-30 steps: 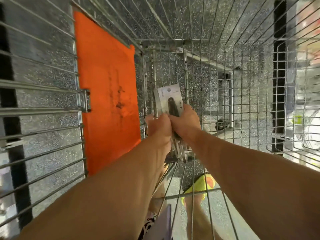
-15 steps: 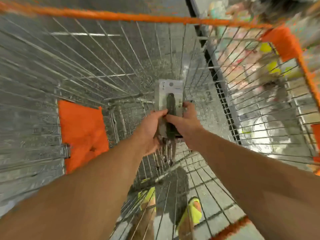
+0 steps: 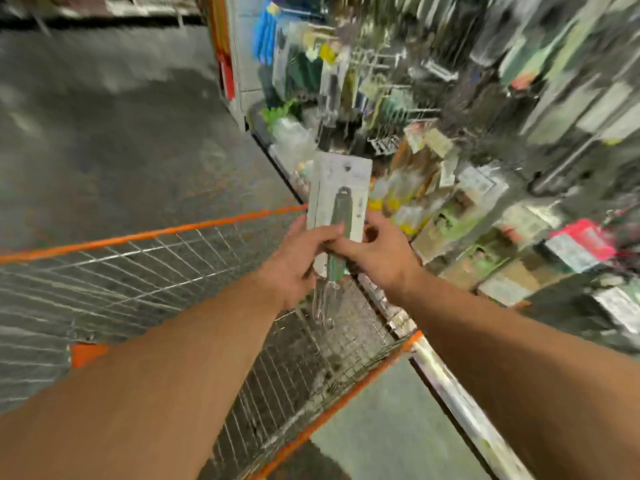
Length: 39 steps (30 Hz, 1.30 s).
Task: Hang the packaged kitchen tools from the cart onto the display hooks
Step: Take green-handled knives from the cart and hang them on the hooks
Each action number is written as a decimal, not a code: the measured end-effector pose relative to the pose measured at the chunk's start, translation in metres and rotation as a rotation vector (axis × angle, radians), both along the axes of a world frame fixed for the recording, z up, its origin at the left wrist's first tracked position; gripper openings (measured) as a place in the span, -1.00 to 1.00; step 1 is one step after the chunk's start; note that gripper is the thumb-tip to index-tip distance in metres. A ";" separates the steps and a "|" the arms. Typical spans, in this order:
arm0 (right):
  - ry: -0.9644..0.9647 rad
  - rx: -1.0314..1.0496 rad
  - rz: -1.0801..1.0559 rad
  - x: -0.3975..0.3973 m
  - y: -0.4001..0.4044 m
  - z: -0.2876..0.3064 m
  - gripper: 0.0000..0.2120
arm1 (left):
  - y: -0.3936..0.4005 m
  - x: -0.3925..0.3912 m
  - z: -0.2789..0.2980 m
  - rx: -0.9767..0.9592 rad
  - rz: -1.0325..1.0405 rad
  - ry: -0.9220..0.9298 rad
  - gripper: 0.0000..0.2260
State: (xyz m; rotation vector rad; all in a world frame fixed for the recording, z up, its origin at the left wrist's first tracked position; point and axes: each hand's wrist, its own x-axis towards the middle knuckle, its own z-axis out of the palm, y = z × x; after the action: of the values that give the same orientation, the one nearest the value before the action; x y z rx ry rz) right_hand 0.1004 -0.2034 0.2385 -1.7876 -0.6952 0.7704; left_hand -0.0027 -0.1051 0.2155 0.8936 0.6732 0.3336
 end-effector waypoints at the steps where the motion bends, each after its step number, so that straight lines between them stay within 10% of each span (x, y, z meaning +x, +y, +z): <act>1: -0.037 0.009 -0.015 0.007 -0.011 0.019 -0.73 | -0.008 0.009 0.018 0.019 -0.012 -0.024 -0.61; 14: -0.459 0.067 -0.426 0.072 -0.224 0.251 -0.29 | -0.191 0.119 0.246 0.189 -0.223 -0.325 -0.71; 22: -0.797 -0.003 -0.611 0.081 -0.331 0.328 -0.58 | -0.294 0.172 0.322 0.240 -0.350 -0.426 -0.37; 35: -0.925 -0.118 -0.831 0.152 -0.319 0.368 -0.68 | -0.286 0.259 0.372 0.286 -0.498 -0.436 -0.19; 39: -0.966 -0.153 -0.892 0.190 -0.293 0.377 -0.64 | -0.260 0.293 0.383 0.378 -0.573 -0.425 -0.54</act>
State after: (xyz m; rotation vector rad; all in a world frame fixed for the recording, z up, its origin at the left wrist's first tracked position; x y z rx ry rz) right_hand 0.2906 -0.4967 0.6151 -2.2896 -0.3291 -0.7032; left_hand 0.2902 -0.3655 0.5981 1.2815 -0.0572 0.1237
